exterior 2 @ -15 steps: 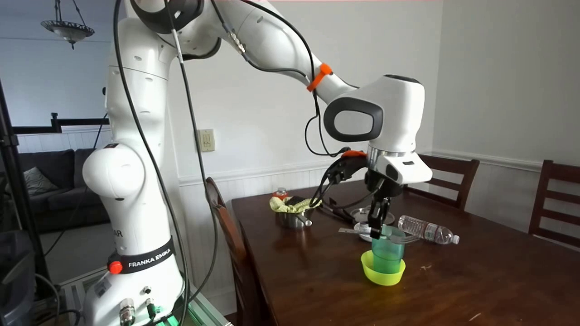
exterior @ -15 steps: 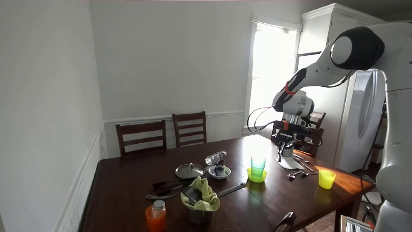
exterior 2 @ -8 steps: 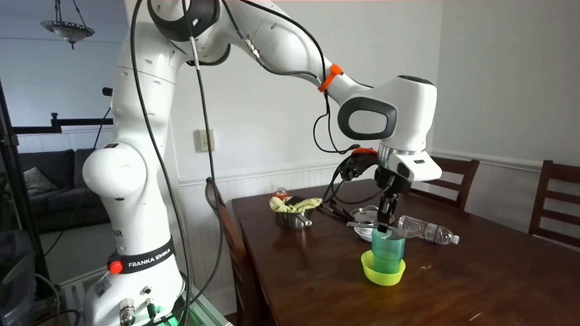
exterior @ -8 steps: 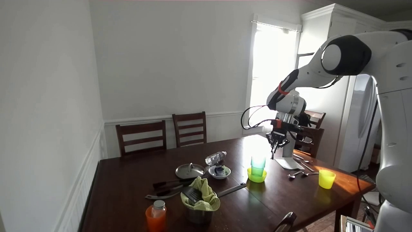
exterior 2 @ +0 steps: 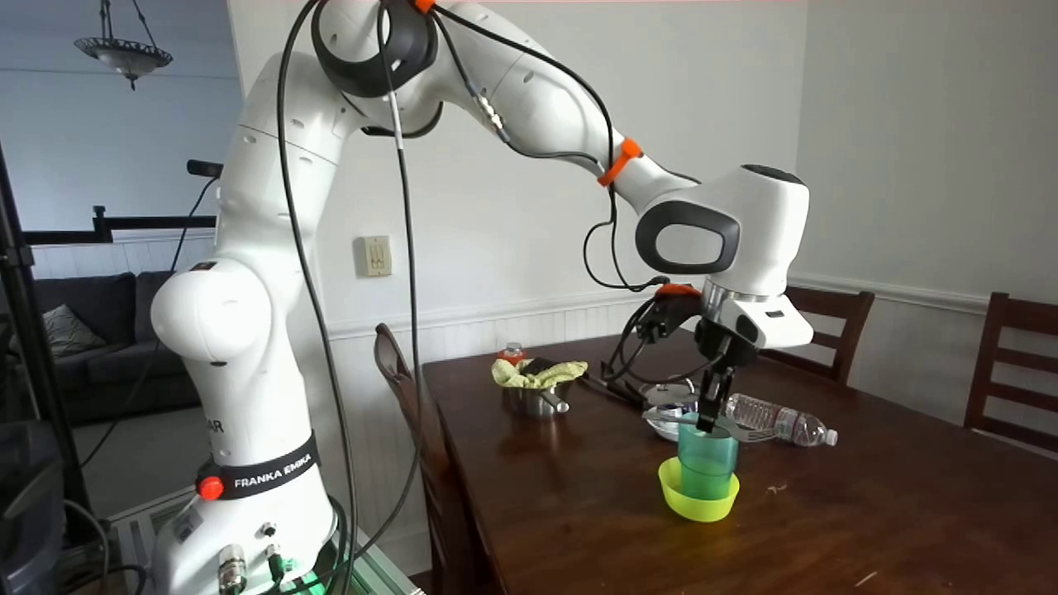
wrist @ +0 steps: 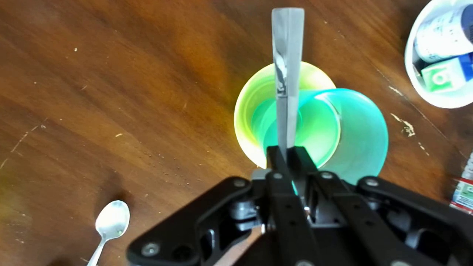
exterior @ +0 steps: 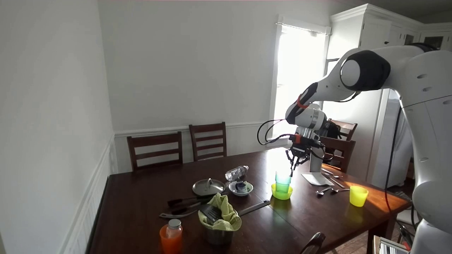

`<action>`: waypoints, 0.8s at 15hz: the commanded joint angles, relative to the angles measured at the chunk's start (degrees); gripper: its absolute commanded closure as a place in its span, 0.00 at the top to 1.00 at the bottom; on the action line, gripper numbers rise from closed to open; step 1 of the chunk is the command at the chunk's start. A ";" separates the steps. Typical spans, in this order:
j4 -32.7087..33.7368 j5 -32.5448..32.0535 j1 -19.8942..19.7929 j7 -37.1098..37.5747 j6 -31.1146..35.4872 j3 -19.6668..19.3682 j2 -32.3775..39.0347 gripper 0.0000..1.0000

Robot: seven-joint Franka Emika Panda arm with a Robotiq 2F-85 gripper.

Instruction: Pick up a fork and a spoon and place them on top of the green cup starting with the fork and then the spoon last

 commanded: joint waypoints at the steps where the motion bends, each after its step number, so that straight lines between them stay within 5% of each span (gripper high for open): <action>1: 3.65 1.20 -0.34 2.11 -1.45 0.84 2.18 0.03; 12: 7.03 0.80 0.06 6.28 -1.50 1.81 5.28 0.03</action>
